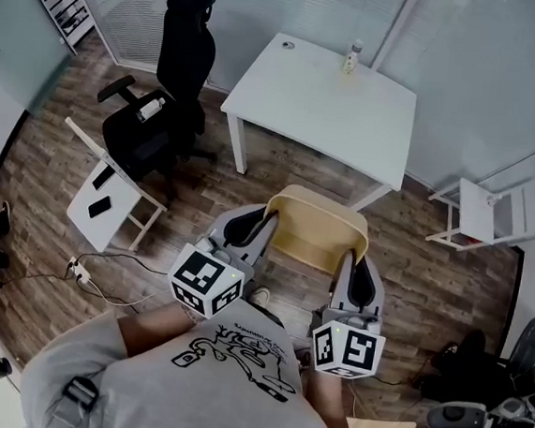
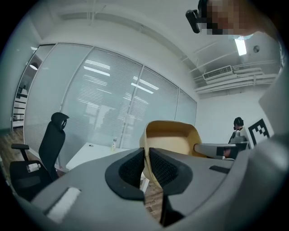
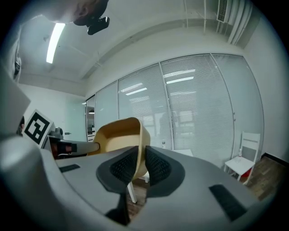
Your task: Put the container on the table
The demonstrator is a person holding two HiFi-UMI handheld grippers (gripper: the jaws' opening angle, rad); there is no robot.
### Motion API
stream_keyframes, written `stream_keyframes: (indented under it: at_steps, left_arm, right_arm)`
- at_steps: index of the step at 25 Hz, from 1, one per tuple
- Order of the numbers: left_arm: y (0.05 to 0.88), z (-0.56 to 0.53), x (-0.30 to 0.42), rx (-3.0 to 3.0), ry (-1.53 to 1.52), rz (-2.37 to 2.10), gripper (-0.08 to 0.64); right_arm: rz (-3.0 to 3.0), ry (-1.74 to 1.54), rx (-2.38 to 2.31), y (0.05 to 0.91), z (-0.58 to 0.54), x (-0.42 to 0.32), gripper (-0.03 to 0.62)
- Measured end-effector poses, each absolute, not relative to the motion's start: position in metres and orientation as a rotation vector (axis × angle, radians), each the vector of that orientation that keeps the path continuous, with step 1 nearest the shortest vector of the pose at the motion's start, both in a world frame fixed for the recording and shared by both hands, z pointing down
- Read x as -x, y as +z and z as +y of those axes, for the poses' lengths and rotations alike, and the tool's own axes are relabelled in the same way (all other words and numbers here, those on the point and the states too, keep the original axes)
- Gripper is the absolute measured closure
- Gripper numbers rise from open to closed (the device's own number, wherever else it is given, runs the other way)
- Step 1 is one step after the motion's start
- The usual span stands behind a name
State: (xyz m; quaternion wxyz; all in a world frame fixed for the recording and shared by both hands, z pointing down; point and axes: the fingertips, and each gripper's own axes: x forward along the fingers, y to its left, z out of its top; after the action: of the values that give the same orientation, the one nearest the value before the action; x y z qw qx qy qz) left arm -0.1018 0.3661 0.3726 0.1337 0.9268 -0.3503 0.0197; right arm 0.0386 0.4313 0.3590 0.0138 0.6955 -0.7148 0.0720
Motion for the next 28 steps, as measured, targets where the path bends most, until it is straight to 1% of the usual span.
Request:
stream_keyframes:
  at_steps: [10, 17, 28]
  left_arm:
    - [0.382, 0.336, 0.088, -2.649, 0.076, -1.029, 0.529]
    - [0.394, 0.275, 0.101, -2.625, 0.091, -1.036, 0.529]
    - [0.389, 0.168, 0.120, -2.651, 0.088, -0.999, 0.529]
  right_arm:
    - [-2.238, 0.248, -2.140, 0.365, 0.399, -0.051, 0.558]
    - [-2.246, 0.259, -2.106, 0.374, 0.336, -0.039, 0.558]
    - [-2.223, 0.238, -2.117, 0.368, 0.229, -0.019, 0.558]
